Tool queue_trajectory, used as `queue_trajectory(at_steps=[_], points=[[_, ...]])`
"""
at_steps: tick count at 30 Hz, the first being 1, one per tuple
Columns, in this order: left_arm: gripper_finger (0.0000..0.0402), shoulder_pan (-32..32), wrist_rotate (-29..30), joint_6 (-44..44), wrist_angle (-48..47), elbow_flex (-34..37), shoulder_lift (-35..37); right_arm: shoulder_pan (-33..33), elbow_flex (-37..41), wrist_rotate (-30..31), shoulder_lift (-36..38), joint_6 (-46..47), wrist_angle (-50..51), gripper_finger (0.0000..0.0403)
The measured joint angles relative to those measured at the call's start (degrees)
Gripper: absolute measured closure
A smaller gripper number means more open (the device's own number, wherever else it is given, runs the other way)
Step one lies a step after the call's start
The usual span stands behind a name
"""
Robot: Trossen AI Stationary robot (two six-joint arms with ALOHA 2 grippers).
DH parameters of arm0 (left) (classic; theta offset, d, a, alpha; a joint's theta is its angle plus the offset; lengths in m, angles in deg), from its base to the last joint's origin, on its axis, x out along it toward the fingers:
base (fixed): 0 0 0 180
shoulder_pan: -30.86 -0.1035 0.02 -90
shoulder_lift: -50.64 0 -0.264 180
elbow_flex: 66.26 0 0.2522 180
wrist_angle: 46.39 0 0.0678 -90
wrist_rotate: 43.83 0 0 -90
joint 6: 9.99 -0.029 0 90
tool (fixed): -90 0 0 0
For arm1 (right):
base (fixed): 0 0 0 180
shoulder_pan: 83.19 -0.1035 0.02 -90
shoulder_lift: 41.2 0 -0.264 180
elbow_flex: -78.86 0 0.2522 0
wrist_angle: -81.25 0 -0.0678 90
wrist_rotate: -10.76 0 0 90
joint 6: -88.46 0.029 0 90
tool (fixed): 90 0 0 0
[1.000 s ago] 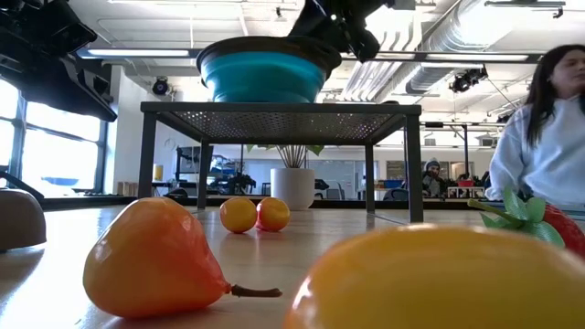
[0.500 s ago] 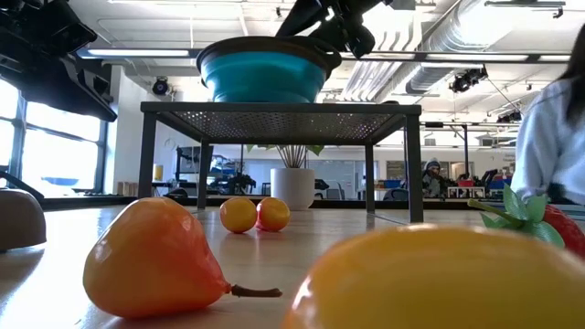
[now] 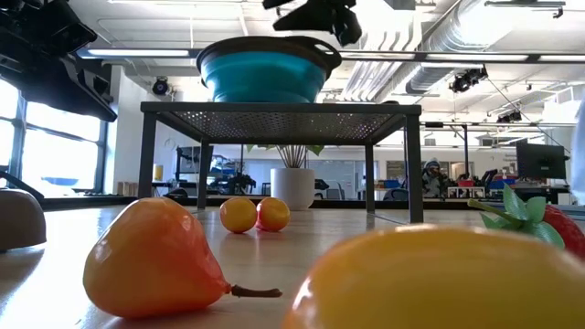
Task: Pick & Place Fruit
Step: Put the strawberry into the blue strainer bowl on the shelf
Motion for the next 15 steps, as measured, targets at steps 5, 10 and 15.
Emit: queue_trajectory(at_steps=[5,10,15], points=[[0.038,0.0,0.0,0.0,-0.02,0.0,-0.02,-0.42,0.03,0.44,1.58,-1.5,-0.67,0.0253],[0.038,0.0,0.0,0.0,-0.02,0.0,-0.02,-1.21,-0.05,0.25,3.46,-2.55,-2.26,0.0266],[0.038,0.0,0.0,0.0,0.0,0.0,-0.01,-2.51,-0.04,0.05,3.79,-2.99,-2.68,0.0273]])
